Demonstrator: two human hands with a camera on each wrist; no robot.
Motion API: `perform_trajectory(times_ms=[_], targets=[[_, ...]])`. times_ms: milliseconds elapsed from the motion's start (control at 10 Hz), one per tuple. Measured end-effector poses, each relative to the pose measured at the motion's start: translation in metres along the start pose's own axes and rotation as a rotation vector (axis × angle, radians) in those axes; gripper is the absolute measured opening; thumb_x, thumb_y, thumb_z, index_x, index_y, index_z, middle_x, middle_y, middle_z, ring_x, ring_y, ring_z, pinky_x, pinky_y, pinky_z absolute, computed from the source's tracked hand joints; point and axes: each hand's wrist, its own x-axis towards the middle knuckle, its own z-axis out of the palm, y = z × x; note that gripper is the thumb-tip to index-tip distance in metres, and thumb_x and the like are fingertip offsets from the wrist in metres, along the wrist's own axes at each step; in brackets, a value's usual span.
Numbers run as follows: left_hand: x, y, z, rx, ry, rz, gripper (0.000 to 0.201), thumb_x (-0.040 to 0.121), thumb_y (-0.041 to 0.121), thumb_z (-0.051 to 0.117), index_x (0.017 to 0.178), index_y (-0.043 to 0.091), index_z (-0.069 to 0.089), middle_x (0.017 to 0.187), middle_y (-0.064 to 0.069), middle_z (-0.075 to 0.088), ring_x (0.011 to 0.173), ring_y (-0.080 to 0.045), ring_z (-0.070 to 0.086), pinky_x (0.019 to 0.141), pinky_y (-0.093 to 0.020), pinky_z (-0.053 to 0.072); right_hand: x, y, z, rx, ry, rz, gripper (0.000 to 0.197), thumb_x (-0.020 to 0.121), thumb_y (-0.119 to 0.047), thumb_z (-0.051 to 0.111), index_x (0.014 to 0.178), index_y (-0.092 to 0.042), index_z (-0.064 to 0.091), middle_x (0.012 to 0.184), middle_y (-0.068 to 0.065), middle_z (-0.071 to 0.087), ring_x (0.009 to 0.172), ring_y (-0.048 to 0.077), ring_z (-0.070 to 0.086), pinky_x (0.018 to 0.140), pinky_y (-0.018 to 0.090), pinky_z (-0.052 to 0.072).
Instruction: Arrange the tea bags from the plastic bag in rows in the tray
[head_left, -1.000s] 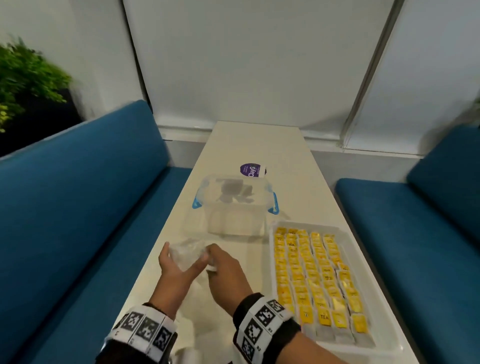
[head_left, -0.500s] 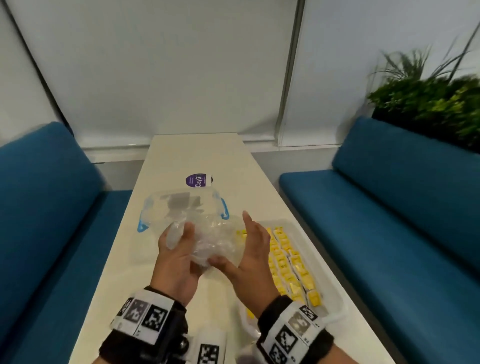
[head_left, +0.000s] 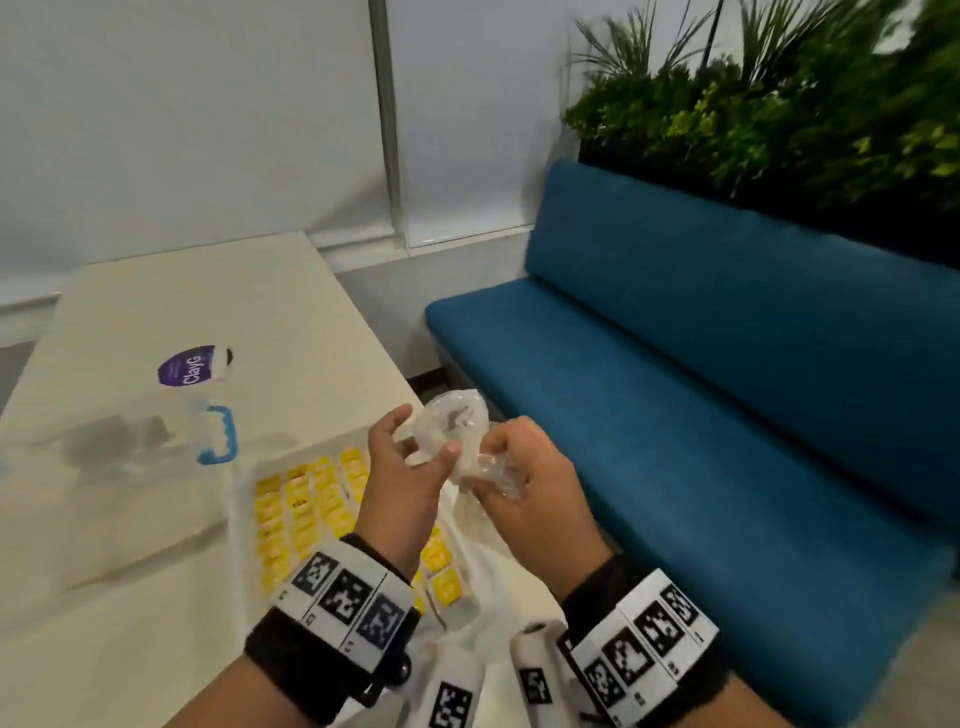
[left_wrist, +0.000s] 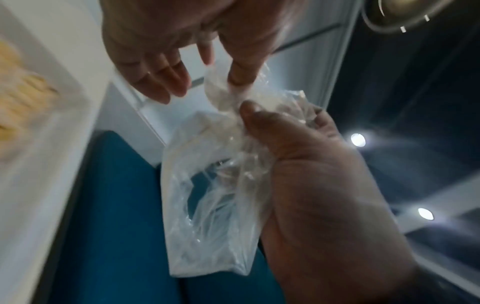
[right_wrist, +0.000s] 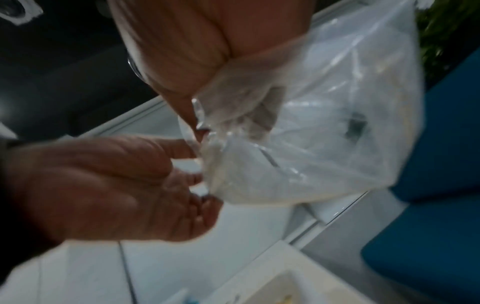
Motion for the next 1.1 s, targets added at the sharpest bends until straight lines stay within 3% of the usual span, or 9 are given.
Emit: perform_trajectory(times_ms=[100,200,400,500,600,800,900,1000,1100], targets=[[0.029,-0.013,0.085,0.138,-0.165,-0.032,0.030,0.089,0.000,0.048,0.112,0.021,0.053,0.111,-0.003,0.064,0.088,-0.010,0.059,0.066,-0.016,0.046,0.003,0.060,-0.046,-0.300,0.102,-0.008,0.024,0.076,-0.023,0.057,0.084,-0.031,0.035,0.080,-0.007,0.045,0.071,0.009,0.036,0.063,0.022,0.030],[0.047,-0.023,0.148,0.137,-0.310,-0.132,0.028,0.083,-0.007,0.051,0.085,0.019,0.062,0.082,0.005,0.072,0.072,-0.006,0.064,0.065,-0.019,0.049,-0.006,0.114,-0.068,-0.497,0.035,0.089,0.022,0.071,-0.035,0.047,0.088,-0.023,0.037,0.080,0.000,0.046,0.074,0.016,0.032,0.064,0.028,0.020],[0.096,-0.127,0.236,0.541,-0.390,-0.235,0.021,0.081,0.004,0.060,0.094,0.018,0.053,0.089,0.001,0.059,0.084,-0.017,0.055,0.075,-0.027,0.045,-0.060,0.239,-0.108,-0.256,-0.167,0.405,0.038,0.077,-0.018,0.060,0.108,-0.030,0.041,0.103,-0.014,0.042,0.092,0.005,0.038,0.081,0.020,0.033],[0.111,-0.191,0.253,0.783,-0.405,-0.227,0.029,0.073,0.006,0.068,0.069,0.026,0.047,0.072,0.010,0.055,0.078,-0.019,0.055,0.073,-0.027,0.043,-0.090,0.292,-0.110,-0.182,-0.256,0.562,0.027,0.081,-0.016,0.059,0.106,-0.016,0.049,0.105,-0.010,0.039,0.100,0.013,0.043,0.083,0.018,0.034],[0.118,-0.242,0.257,0.995,-0.456,-0.238,0.032,0.064,0.010,0.075,0.067,0.028,0.049,0.084,-0.002,0.065,0.084,-0.023,0.062,0.077,-0.030,0.049,-0.123,0.338,-0.097,-0.120,-0.334,0.645,0.038,0.080,-0.015,0.061,0.115,-0.012,0.048,0.116,-0.005,0.040,0.109,0.011,0.043,0.091,0.011,0.032],[0.119,-0.303,0.247,1.039,-0.485,-0.446,0.026,0.078,0.006,0.068,0.100,0.016,0.059,0.105,-0.008,0.066,0.087,-0.015,0.054,0.080,-0.022,0.043,-0.168,0.399,-0.062,-0.188,-0.583,0.782,0.087,0.081,0.002,0.053,0.144,-0.042,0.012,0.157,-0.003,-0.001,0.145,0.024,0.014,0.114,0.036,0.029],[0.119,-0.326,0.237,1.063,-0.461,-0.538,0.032,0.079,0.005,0.064,0.110,0.013,0.059,0.106,-0.005,0.064,0.091,-0.016,0.056,0.081,-0.021,0.042,-0.174,0.400,-0.067,-0.206,-0.735,0.851,0.084,0.084,0.007,0.046,0.146,-0.038,0.013,0.158,0.004,-0.005,0.145,0.026,0.014,0.114,0.038,0.030],[0.118,-0.343,0.225,0.950,-0.390,-0.628,0.027,0.078,0.000,0.064,0.104,0.008,0.062,0.092,-0.009,0.064,0.090,-0.026,0.062,0.087,-0.037,0.053,-0.179,0.403,-0.071,-0.189,-0.780,0.894,0.059,0.087,0.000,0.045,0.139,-0.027,0.037,0.147,0.004,0.037,0.130,0.022,0.044,0.109,0.035,0.036],[0.118,-0.331,0.228,0.823,-0.376,-0.601,0.020,0.082,-0.001,0.059,0.083,0.019,0.060,0.083,-0.009,0.062,0.077,-0.025,0.060,0.083,-0.038,0.052,-0.181,0.394,-0.073,-0.225,-0.823,0.937,0.041,0.090,-0.013,0.045,0.129,-0.022,0.047,0.133,0.007,0.053,0.122,0.026,0.051,0.103,0.032,0.041]])
